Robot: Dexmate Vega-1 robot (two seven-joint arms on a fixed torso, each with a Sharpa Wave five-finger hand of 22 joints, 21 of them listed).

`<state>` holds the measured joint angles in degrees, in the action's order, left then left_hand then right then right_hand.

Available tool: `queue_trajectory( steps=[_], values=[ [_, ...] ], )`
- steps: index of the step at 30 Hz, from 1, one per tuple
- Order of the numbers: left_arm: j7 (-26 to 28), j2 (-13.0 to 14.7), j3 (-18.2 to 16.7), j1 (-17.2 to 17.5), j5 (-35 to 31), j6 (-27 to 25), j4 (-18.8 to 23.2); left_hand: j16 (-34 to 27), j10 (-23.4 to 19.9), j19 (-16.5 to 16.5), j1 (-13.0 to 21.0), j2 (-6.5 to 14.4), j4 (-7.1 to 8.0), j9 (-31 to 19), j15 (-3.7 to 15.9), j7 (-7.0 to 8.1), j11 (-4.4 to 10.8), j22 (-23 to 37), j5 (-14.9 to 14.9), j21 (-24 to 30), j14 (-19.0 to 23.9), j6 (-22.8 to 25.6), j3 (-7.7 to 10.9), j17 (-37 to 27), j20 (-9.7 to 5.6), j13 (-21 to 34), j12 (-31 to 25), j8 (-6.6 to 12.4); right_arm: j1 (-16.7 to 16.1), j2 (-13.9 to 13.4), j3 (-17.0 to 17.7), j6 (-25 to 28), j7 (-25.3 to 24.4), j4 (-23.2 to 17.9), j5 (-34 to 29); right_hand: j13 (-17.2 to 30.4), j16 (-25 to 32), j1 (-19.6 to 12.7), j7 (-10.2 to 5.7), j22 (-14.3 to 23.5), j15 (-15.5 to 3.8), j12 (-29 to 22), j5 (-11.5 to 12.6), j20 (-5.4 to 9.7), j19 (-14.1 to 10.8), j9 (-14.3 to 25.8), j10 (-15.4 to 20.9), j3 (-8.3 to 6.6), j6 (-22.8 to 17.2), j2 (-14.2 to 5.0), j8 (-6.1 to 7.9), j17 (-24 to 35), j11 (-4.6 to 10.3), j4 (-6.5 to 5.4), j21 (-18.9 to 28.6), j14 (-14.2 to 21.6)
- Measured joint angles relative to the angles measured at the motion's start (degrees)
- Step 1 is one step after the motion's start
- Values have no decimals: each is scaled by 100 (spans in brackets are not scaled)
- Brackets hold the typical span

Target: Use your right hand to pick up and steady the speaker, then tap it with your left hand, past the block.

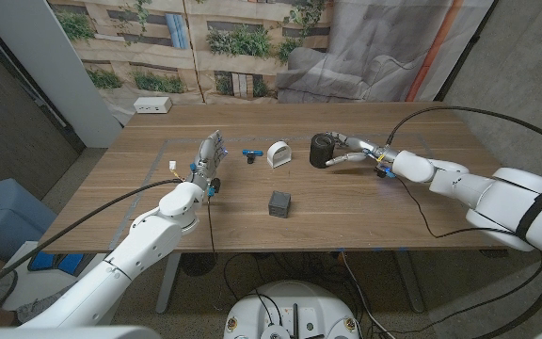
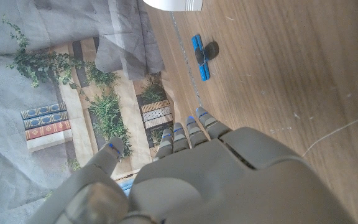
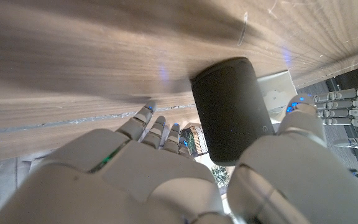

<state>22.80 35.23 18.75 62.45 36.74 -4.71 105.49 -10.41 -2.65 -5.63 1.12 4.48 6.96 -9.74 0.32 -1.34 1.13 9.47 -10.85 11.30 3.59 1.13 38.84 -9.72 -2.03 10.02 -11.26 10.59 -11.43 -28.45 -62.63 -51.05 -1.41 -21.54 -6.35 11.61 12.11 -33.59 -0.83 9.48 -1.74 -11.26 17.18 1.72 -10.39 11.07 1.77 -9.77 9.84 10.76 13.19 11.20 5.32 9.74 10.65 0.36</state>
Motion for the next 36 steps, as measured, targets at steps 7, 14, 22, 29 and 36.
queue_trajectory(
  steps=[7,14,22,29,36],
  values=[
    [2,1,0,1,5,-6,1,0,-51,0,0,0,0,0,21,0,-10,0,0,0,21,0,0,13,0,0,0,0,0,61,-62,62,-55,11,42,0,14,-45,-61,0,-31,-43,0,-19,-22,28,126,102,-1,-45,40,0,3,-40,0,140],
    [-15,1,5,1,23,-10,-9,0,-51,0,0,0,22,0,31,0,-10,0,0,0,30,0,-23,13,0,-1,0,0,-17,124,-99,145,-104,16,119,5,69,-181,-151,0,-51,-88,21,2,-82,27,327,195,-223,-31,168,0,0,-57,0,337],
    [-61,-2,26,1,44,-11,-56,0,-51,1,0,0,22,0,31,0,-10,0,0,0,30,0,-23,12,0,-1,0,0,-52,172,-120,216,-182,21,179,28,154,-272,-161,-4,-46,-133,69,-10,-196,54,629,330,-601,-121,311,0,111,-80,-3,652],
    [-78,1,29,1,68,-15,-60,0,-50,1,0,0,22,0,31,0,-10,0,0,0,30,0,-23,12,0,-1,0,1,-88,214,-115,233,-251,25,217,28,246,-435,-102,-5,-49,-176,130,45,-412,54,1016,403,-975,-214,457,0,124,-118,43,1036],
    [-87,16,33,14,79,-25,-60,0,-50,1,0,0,22,0,31,-13,-10,0,0,0,30,13,-23,12,0,-1,0,1,-108,248,-96,254,-280,27,261,28,317,-589,-139,-4,-50,-233,223,63,-615,54,1365,440,-1273,-256,553,5,132,-145,42,1300]
  ],
)
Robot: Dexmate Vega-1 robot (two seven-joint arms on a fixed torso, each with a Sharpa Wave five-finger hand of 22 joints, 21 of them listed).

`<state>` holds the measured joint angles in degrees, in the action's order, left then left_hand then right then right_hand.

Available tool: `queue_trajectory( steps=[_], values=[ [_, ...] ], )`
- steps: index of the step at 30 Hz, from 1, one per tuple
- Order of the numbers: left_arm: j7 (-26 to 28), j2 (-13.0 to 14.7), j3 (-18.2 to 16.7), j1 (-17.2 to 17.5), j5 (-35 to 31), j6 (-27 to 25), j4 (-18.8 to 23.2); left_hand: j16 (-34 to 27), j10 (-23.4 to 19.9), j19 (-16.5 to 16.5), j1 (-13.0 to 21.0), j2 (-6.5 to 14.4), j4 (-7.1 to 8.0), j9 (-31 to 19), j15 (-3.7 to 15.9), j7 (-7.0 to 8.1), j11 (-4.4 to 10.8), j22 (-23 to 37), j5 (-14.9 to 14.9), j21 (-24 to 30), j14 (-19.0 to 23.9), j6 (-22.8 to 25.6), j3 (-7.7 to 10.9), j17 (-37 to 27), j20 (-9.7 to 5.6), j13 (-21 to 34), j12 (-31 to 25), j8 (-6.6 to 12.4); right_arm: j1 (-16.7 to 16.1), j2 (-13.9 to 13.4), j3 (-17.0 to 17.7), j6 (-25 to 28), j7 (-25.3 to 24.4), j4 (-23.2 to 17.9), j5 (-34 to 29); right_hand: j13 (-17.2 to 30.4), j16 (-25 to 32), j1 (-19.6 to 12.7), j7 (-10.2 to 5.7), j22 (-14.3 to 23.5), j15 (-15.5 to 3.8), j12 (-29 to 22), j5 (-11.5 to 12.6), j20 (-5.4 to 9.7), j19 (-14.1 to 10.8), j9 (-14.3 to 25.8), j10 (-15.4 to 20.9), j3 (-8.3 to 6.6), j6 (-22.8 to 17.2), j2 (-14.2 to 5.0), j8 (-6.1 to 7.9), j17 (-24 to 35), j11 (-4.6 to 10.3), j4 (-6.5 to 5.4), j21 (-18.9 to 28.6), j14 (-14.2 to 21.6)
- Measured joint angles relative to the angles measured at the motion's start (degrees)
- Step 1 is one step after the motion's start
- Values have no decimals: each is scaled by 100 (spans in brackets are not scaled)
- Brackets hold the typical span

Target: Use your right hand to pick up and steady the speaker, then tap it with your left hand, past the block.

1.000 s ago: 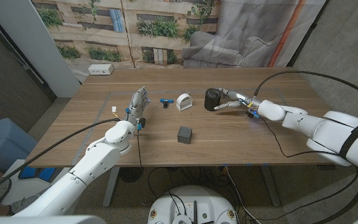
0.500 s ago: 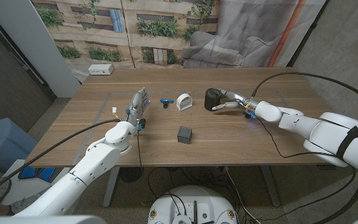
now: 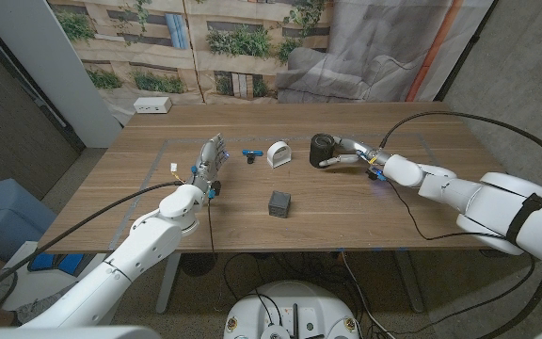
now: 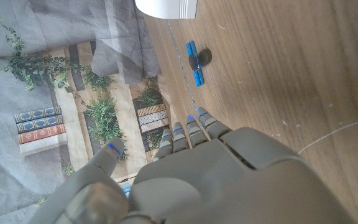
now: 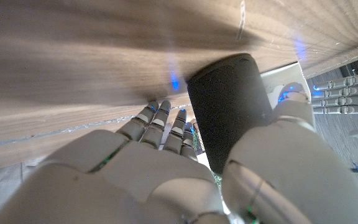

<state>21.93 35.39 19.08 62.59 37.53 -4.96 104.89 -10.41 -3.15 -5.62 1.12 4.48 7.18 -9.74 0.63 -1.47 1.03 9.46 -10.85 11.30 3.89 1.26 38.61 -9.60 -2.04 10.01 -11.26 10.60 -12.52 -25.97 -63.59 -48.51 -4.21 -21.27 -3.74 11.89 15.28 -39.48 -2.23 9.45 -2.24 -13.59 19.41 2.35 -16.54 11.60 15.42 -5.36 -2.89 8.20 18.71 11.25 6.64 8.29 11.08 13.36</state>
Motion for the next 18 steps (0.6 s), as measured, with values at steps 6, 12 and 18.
queue_trajectory(
  steps=[6,12,18],
  values=[
    [-7,11,8,31,12,-3,10,0,0,0,0,0,0,0,0,-8,0,0,0,0,0,8,0,0,0,0,0,2,-18,28,5,37,11,2,43,28,0,-97,-84,2,-12,-57,32,40,-42,-16,233,36,-146,-8,58,9,13,4,-5,51],
    [-12,19,10,55,23,-3,21,0,0,0,0,0,0,0,0,-8,0,0,0,0,0,8,0,0,0,0,0,3,-35,54,14,54,58,3,73,27,0,-150,-145,4,-12,-83,55,61,-63,-15,468,64,-352,-61,125,9,105,-15,-17,51],
    [-23,26,13,65,32,-3,22,0,0,0,0,0,0,0,0,-8,0,0,0,0,0,8,0,0,0,-1,0,3,-53,82,27,63,81,3,93,28,0,-151,-219,3,9,-121,96,92,-94,-15,713,88,-625,-62,203,8,186,-39,-22,72]
  ],
)
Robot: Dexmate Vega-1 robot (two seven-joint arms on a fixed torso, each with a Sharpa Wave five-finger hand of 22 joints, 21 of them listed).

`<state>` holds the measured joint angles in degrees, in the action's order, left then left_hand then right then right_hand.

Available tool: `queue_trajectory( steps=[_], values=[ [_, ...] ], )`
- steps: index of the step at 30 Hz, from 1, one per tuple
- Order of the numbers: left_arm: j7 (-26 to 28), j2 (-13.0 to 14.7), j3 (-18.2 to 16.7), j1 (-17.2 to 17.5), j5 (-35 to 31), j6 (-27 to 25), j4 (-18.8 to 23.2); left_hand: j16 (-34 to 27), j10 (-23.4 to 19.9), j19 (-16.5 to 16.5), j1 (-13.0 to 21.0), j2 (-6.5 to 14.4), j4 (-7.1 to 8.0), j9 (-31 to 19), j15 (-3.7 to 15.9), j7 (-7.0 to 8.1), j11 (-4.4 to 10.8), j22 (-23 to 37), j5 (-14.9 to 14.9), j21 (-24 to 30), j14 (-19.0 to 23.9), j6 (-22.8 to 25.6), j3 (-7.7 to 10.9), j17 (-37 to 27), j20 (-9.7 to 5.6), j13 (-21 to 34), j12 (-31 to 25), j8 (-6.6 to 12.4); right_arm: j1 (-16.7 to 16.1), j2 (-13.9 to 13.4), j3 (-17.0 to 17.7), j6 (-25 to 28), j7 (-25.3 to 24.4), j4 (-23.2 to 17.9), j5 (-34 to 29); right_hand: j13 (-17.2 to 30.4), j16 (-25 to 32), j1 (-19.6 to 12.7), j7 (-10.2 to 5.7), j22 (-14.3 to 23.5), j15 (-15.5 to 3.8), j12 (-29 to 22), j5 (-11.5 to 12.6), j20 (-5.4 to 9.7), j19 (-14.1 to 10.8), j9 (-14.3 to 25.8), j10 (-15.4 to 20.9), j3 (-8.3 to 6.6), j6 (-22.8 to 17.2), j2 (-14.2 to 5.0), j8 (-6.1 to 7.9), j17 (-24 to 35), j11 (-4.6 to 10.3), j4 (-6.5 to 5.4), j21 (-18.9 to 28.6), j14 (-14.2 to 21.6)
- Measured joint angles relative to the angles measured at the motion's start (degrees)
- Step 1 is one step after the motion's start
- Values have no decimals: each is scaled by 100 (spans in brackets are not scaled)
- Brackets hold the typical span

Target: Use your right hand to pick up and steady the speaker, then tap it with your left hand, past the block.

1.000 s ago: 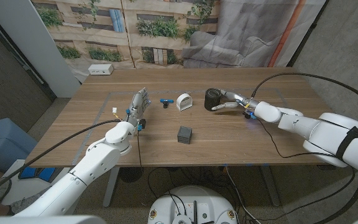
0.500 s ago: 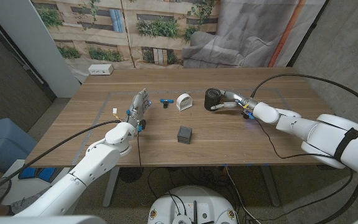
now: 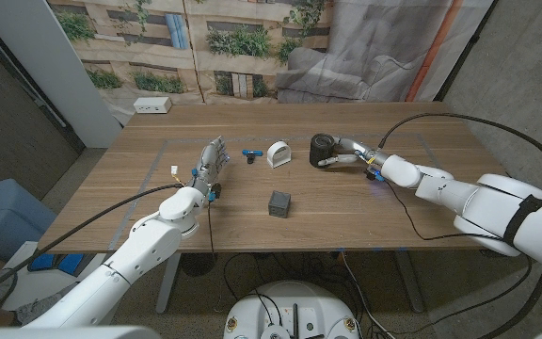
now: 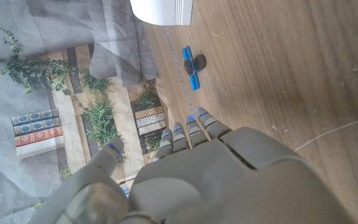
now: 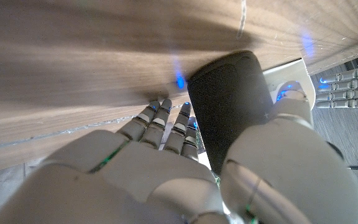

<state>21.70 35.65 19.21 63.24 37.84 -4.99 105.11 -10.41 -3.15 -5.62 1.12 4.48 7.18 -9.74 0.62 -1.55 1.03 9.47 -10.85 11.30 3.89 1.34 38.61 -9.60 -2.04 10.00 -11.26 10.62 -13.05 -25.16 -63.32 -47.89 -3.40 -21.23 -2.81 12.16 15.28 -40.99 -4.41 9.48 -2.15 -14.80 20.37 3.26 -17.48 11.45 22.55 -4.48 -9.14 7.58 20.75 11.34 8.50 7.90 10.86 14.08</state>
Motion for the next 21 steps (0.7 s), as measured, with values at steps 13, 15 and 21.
queue_trajectory(
  steps=[13,15,21],
  values=[
    [-34,9,12,0,1,6,1,0,-31,0,0,0,0,0,0,-21,31,0,0,0,0,21,0,0,0,0,0,0,-46,60,51,20,15,2,36,-2,21,-90,-275,-4,-22,-87,48,0,0,1,761,128,-911,-89,332,55,224,-46,-20,183],
    [-37,9,12,0,1,18,1,0,-31,0,0,0,0,0,12,-21,31,0,0,0,12,21,0,-1,0,0,0,0,-51,65,61,20,15,2,36,-4,42,-113,-321,-4,-22,-88,48,0,0,1,878,151,-1024,-112,358,80,236,-58,-8,183],
    [-43,4,33,2,1,32,-15,0,-62,0,0,0,0,0,22,-20,0,0,0,0,22,20,0,-1,0,0,0,0,-92,88,126,18,49,2,101,-5,103,-310,-418,-3,-21,-111,92,0,0,11,1251,157,-1427,-115,545,107,326,-63,1,265]
  ],
)
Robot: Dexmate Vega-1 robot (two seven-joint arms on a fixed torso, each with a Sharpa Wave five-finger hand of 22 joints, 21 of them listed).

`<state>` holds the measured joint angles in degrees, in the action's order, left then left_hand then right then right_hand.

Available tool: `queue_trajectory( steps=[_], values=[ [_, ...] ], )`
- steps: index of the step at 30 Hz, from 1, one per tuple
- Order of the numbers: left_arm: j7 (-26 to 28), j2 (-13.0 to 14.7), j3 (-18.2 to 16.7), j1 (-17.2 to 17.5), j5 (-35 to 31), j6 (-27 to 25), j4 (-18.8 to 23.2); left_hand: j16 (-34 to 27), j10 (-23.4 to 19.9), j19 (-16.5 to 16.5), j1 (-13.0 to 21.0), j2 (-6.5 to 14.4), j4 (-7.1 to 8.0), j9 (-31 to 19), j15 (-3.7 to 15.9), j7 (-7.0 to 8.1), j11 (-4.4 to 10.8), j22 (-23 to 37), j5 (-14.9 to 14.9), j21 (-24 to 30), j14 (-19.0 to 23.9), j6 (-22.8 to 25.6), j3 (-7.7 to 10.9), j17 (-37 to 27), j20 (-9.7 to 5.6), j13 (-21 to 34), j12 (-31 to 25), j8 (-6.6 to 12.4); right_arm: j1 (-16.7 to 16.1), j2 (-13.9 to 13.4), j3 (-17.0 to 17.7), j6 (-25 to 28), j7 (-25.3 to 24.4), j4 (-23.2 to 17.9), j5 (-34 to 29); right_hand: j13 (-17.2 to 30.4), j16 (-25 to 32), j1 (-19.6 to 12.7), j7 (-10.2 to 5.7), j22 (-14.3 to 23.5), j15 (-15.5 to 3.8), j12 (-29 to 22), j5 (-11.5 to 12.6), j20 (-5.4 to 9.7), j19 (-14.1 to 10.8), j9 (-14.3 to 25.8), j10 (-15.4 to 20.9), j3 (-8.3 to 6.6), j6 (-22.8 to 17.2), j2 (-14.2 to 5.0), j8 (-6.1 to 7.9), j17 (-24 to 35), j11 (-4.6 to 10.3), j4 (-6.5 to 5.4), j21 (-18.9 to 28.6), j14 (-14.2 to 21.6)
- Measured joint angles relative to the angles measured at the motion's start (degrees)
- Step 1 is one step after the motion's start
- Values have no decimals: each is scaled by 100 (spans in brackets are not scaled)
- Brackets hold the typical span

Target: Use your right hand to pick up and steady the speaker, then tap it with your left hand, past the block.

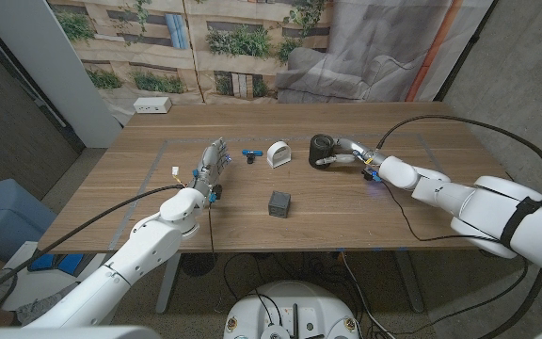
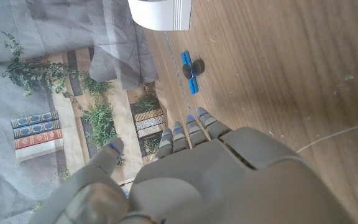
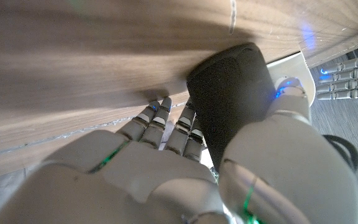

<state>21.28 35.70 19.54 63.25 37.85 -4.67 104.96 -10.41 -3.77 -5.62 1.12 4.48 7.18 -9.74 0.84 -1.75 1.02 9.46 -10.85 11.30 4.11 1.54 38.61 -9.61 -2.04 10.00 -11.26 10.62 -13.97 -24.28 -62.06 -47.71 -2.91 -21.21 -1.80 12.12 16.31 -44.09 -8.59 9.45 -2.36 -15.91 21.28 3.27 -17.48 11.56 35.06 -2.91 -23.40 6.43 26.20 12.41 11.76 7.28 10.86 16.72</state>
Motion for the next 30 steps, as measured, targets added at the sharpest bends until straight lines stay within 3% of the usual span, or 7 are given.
queue_trajectory(
  steps=[8,12,16,19,24,30],
  values=[
    [-26,-1,7,29,0,33,-23,0,0,0,0,0,0,0,0,0,0,0,0,0,0,0,0,0,0,0,0,0,-86,35,139,-103,121,-1,175,1,103,-36,-74,0,4,-22,56,0,0,29,485,48,-439,-36,205,60,34,-15,-1,188],
    [-51,-1,12,28,0,44,-45,0,0,0,0,0,0,0,0,0,0,0,0,0,0,0,0,0,0,0,0,0,-132,58,223,-130,152,-4,233,1,160,-37,-28,0,-9,-21,56,0,0,31,633,49,-521,-36,275,81,39,-15,-1,260],
    [-74,-5,16,29,7,71,-65,0,0,0,0,0,0,0,-1,0,0,0,0,0,-1,0,0,0,0,0,0,0,-180,83,315,-148,170,-8,278,1,210,-37,20,9,-2,-43,77,-4,-5,30,730,49,-570,-37,331,107,-53,-14,-1,330],
    [-91,-14,20,29,9,92,-88,0,0,0,0,0,1,0,-1,0,0,0,0,0,-1,0,2,0,0,0,0,0,-215,102,386,-179,169,-15,322,29,249,-37,62,8,-1,-44,77,-57,-428,29,790,49,-611,-36,365,114,-113,-14,-12,391],
    [-121,-26,26,19,7,151,-140,0,1,0,0,0,18,0,-1,0,0,0,0,0,-1,0,19,0,0,0,0,0,-276,138,516,-238,123,-21,402,30,299,-36,113,18,-10,-44,77,-102,-491,27,889,81,-663,-37,420,132,-71,-32,-12,462],
    [-155,-28,26,-4,-37,230,-179,0,1,0,0,0,18,0,-1,0,0,0,0,0,-1,0,18,0,0,0,0,0,-300,149,628,-311,79,-49,407,30,342,-36,163,23,-10,-44,77,-97,-568,28,949,81,-712,-37,454,132,-131,-32,49,523]
  ],
)
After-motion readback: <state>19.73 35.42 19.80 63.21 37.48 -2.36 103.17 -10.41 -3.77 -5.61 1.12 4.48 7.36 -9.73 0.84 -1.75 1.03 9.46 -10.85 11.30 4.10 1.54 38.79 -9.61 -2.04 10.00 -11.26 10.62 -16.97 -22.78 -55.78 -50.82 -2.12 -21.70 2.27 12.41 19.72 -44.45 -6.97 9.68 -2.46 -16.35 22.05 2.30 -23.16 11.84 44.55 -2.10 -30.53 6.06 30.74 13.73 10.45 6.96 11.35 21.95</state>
